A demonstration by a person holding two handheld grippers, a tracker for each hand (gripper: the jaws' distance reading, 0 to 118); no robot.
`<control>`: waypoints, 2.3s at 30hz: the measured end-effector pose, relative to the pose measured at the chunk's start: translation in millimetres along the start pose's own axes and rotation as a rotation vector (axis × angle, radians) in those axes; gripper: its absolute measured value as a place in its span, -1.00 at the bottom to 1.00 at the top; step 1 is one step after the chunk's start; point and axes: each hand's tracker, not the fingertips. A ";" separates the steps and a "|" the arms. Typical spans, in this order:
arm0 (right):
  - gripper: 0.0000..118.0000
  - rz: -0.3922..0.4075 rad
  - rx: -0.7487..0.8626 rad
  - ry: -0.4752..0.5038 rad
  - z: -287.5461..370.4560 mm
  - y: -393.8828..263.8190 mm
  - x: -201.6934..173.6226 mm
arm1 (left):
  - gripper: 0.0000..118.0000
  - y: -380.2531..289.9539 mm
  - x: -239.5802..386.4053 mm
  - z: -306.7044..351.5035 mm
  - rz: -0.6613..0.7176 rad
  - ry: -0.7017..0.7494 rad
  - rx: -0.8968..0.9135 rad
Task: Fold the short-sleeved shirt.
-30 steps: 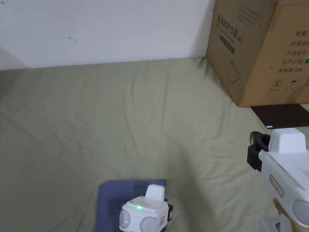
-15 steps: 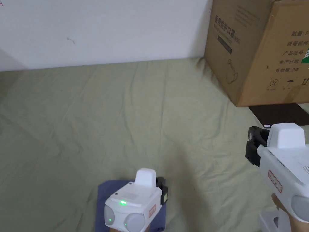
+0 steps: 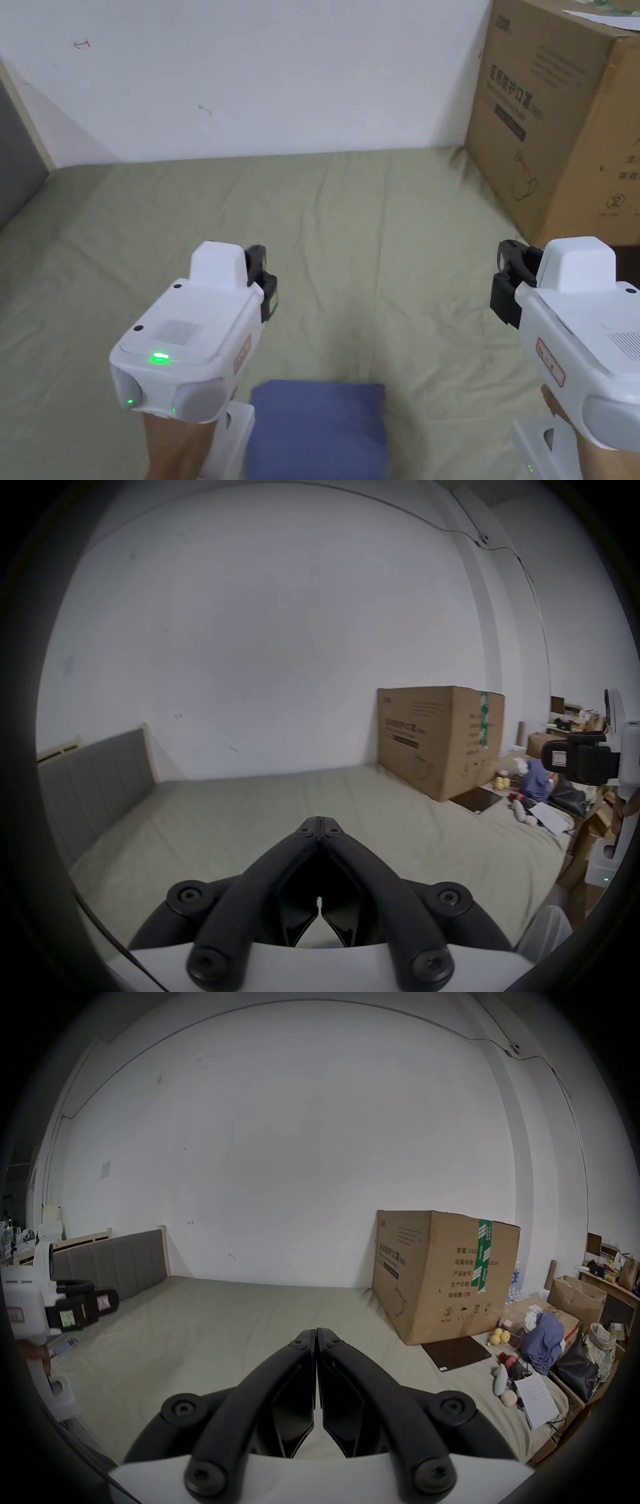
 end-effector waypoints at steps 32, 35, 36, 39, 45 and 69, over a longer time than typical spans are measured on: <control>-1.00 -0.033 -0.362 0.188 -92.9 -161.0 -90.7 | -1.00 -31.9 -94.7 27.3 0.080 0.195 -0.059; -1.00 -0.019 -0.444 0.200 -105.7 -194.9 -109.2 | -1.00 -42.2 -98.2 24.9 0.105 0.186 -0.102; -1.00 -0.015 -0.466 0.206 -108.9 -203.3 -113.8 | -1.00 -44.1 -97.8 25.4 0.115 0.182 -0.115; -1.00 -0.001 -0.526 0.211 -115.5 -227.6 -127.8 | -1.00 -58.9 -99.4 21.4 0.147 0.159 -0.174; -1.00 0.062 -0.537 0.191 -119.5 -261.2 -137.7 | -0.78 -97.7 -98.6 4.9 0.250 0.091 -0.327; -1.00 0.079 -0.554 0.225 -107.4 -231.9 -140.1 | -0.49 -213.4 -74.7 -85.4 0.685 -0.234 -0.935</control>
